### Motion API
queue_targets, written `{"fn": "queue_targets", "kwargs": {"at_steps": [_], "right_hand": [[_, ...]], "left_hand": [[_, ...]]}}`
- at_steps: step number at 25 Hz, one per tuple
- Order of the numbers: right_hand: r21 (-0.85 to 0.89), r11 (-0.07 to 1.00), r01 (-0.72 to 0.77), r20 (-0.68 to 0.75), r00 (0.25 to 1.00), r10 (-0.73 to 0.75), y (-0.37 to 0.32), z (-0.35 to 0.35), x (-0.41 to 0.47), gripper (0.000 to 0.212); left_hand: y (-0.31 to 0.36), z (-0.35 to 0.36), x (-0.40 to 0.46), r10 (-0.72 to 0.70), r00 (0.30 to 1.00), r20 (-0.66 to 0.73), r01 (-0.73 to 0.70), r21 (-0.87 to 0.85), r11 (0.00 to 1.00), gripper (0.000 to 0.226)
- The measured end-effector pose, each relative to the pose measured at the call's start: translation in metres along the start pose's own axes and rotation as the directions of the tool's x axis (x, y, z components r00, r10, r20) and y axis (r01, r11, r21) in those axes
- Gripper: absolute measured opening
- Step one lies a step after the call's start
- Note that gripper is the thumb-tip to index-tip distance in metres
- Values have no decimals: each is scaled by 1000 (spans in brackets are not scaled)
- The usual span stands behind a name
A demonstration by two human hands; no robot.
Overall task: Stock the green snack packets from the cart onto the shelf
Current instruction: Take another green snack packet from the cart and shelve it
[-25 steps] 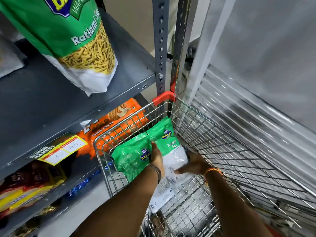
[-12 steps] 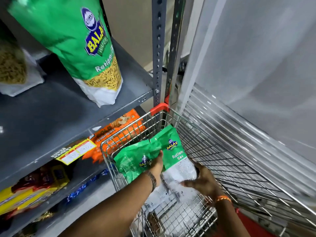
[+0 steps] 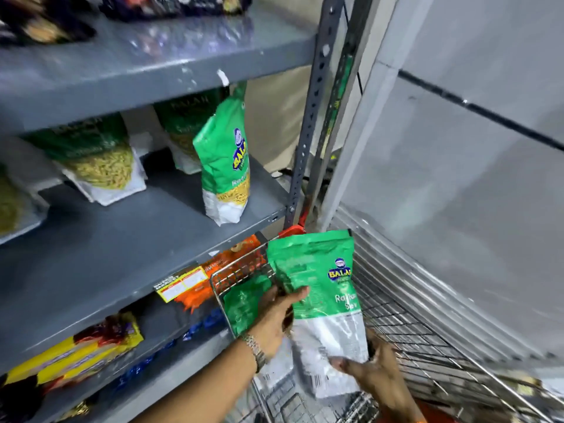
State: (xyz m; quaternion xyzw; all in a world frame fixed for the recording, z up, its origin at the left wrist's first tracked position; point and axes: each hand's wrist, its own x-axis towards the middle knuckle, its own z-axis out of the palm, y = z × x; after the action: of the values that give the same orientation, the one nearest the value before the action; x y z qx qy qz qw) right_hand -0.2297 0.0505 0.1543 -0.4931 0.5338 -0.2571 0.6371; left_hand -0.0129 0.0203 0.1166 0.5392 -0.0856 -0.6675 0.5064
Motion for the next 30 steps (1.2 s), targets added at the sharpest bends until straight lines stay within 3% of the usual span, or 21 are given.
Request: {"fn": "queue_targets", "kwargs": {"at_steps": [3, 6, 13, 17, 20, 22, 24, 27, 30], "right_hand": [[9, 997, 78, 75, 994, -79, -17, 28, 9, 53], [7, 989, 149, 197, 969, -147, -31, 68, 31, 64], [21, 955, 295, 426, 862, -276, -86, 201, 109, 84], [-61, 931, 360, 487, 825, -288, -128, 254, 152, 98], [-72, 915, 396, 458, 828, -322, -149, 283, 176, 107], [-93, 904, 417, 423, 839, -343, -153, 294, 189, 109], [-137, 887, 440, 395, 846, -359, -154, 299, 195, 107], [-182, 881, 437, 371, 860, -350, -158, 303, 194, 98], [-207, 880, 427, 408, 856, -319, -164, 303, 194, 102]], "left_hand": [[39, -20, -35, 221, 975, 20, -218, -101, 971, 56], [80, -49, -68, 398, 916, -59, -402, -98, 911, 50], [174, -122, -125, 603, 749, -273, -630, -11, 777, 21], [218, -150, -130, 655, 663, -363, -682, 67, 728, 12], [244, -172, -119, 663, 641, -387, -687, 95, 720, 24], [252, -182, -108, 645, 649, -403, -667, 106, 738, 37], [256, -186, -100, 612, 669, -423, -634, 105, 766, 34], [261, -191, -97, 564, 690, -453, -581, 118, 805, 74], [261, -192, -100, 568, 710, -417, -574, 123, 809, 52]]}}
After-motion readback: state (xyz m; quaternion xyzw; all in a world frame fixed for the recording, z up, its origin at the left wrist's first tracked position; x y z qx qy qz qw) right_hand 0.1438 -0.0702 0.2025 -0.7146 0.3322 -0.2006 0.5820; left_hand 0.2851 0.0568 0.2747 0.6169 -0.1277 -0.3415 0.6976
